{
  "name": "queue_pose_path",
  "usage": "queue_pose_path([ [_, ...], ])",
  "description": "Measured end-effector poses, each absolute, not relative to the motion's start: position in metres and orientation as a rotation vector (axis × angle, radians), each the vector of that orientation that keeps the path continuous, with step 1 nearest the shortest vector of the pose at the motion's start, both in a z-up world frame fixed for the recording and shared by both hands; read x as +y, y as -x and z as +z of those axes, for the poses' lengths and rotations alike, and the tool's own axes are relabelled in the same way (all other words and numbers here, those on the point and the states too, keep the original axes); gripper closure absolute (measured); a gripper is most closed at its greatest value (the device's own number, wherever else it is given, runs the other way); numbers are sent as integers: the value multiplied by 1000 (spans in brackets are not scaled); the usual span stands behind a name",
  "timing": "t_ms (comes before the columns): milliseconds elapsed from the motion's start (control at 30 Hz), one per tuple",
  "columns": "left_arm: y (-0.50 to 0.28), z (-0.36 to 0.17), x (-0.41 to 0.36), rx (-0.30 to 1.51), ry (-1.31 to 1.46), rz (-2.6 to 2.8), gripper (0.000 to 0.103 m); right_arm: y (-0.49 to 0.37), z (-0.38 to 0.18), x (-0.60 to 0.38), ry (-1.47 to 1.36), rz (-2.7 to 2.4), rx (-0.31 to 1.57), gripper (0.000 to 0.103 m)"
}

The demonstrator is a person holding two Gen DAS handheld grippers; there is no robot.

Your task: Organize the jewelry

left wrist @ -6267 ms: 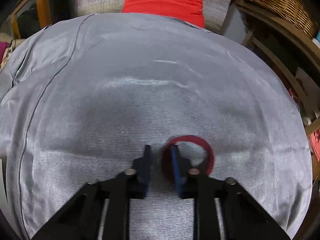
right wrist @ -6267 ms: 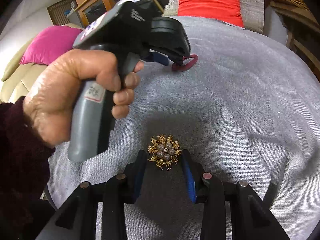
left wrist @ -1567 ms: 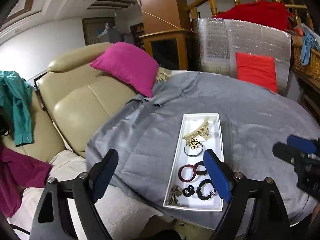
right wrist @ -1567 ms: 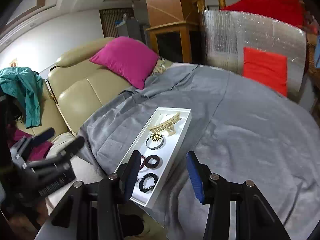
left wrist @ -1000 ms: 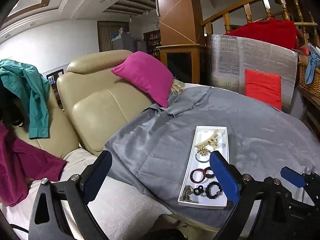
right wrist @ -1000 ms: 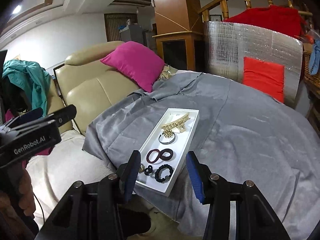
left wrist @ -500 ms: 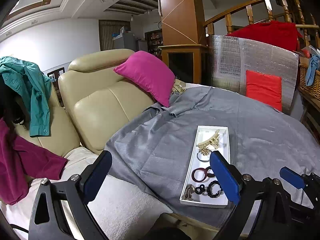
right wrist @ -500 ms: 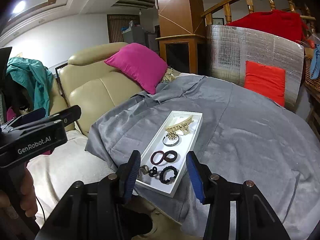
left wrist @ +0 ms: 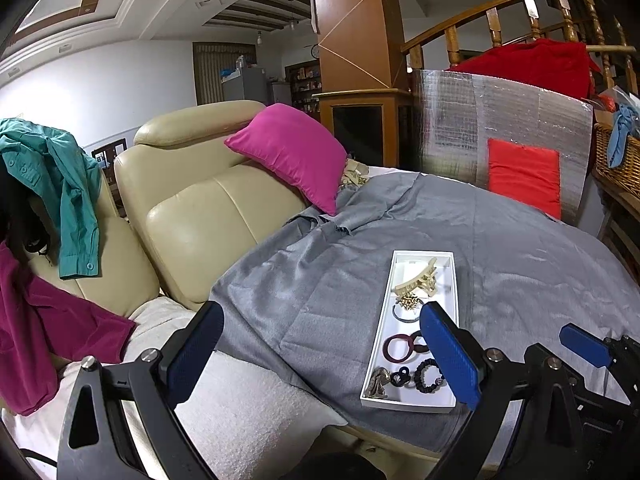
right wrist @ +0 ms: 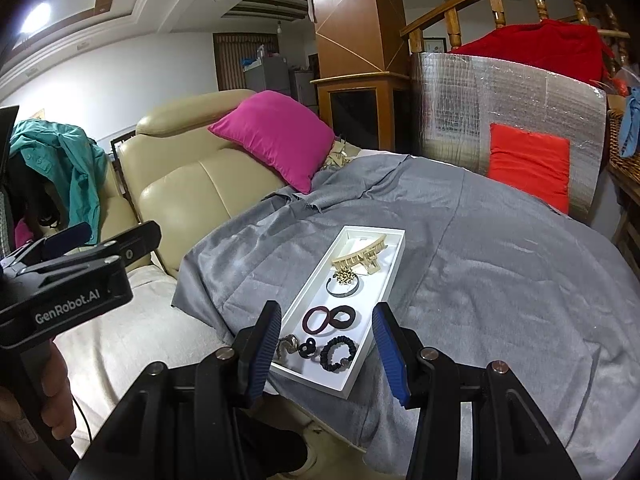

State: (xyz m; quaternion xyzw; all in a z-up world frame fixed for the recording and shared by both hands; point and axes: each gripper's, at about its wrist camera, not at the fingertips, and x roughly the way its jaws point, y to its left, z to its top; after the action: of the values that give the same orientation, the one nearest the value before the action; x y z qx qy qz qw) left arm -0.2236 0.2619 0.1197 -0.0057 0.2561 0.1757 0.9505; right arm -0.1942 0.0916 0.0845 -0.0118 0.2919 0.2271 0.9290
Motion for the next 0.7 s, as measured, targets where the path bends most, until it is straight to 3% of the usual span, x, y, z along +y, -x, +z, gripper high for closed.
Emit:
queue_pose_path([
  [700, 233, 123, 279, 500, 11, 368, 5, 197, 93, 105, 32, 467, 575, 51],
])
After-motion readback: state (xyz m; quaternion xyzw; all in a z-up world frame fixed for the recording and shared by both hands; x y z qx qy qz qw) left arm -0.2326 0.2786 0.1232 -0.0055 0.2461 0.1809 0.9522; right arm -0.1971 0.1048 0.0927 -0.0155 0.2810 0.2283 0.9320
